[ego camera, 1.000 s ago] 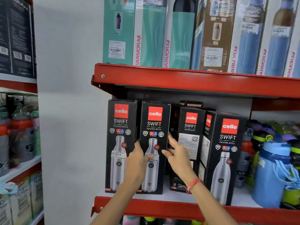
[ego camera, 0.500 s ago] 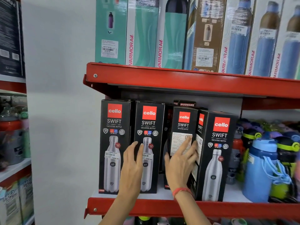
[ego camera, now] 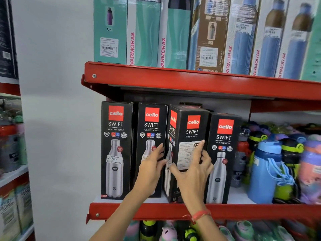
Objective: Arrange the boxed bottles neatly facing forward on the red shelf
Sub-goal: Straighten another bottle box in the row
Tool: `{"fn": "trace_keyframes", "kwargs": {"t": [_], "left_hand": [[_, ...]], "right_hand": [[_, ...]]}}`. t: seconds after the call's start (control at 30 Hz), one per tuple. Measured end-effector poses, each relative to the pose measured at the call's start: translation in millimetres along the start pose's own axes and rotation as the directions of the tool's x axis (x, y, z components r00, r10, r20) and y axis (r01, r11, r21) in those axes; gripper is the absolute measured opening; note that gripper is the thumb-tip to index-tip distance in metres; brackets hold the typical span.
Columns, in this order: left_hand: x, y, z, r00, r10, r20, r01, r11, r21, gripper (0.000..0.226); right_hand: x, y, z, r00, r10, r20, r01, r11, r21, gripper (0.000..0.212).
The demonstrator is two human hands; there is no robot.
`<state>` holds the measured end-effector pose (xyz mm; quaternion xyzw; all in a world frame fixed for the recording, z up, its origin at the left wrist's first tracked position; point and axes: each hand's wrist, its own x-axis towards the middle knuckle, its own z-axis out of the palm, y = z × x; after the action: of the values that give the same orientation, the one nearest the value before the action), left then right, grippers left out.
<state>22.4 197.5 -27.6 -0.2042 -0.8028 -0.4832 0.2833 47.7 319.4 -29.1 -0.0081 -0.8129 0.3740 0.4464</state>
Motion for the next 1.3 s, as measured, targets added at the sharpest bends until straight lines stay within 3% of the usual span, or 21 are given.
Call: {"fn": "trace_keyframes", "kwargs": {"t": [0.17,0.33,0.53,0.63,0.77,0.87,1.13,1.3], "left_hand": [[8.3,23.7,-9.3,0.988,-0.049,0.149,0.086,0.964,-0.251,0.072],[3.6,43.3,-28.3,0.943,0.045,0.330,0.091,0.919,-0.385,0.056],[-9.9,59.2,-31.4,0.990,0.047,0.130,-0.003,0.946,-0.324,0.045],[-8.6,64.3,-16.2,0.998,0.050,0.024,-0.044,0.975,-0.217,0.052],[1.7,58.7,8.7,0.994,0.042,-0.100,-0.047,0.998,-0.045,0.061],[13.0,48.4,25.2,0.995,-0.006,-0.103,0.008,1.000,0.018,0.068],[30.6,19.6,56.2,0.988,-0.113,-0.101,0.124,0.986,0.110,0.071],[31.8,6.3,61.5,0.989,-0.142,-0.047,0.147,0.981,0.126,0.073]], "right_hand": [[7.5,-10.6,-42.8,0.995,-0.104,-0.011,0.105,0.992,0.069,0.115],[5.4,2.5,-76.2,0.967,-0.146,0.207,0.088,0.960,0.267,0.113],[33.2,3.3,-105.0,0.823,-0.274,0.498,0.039,0.901,0.432,0.091],[49.1,-0.3,-98.6,0.808,-0.277,0.521,0.115,0.940,0.322,0.088],[56.7,5.7,-71.8,0.883,-0.210,0.420,0.175,0.977,0.120,0.090],[57.8,13.7,-53.6,0.918,-0.183,0.352,0.207,0.978,-0.032,0.088],[60.6,20.1,-21.1,0.950,-0.147,0.275,0.183,0.977,-0.111,0.082],[55.5,25.9,-11.4,0.948,-0.085,0.307,0.141,0.976,-0.165,0.080]]}}
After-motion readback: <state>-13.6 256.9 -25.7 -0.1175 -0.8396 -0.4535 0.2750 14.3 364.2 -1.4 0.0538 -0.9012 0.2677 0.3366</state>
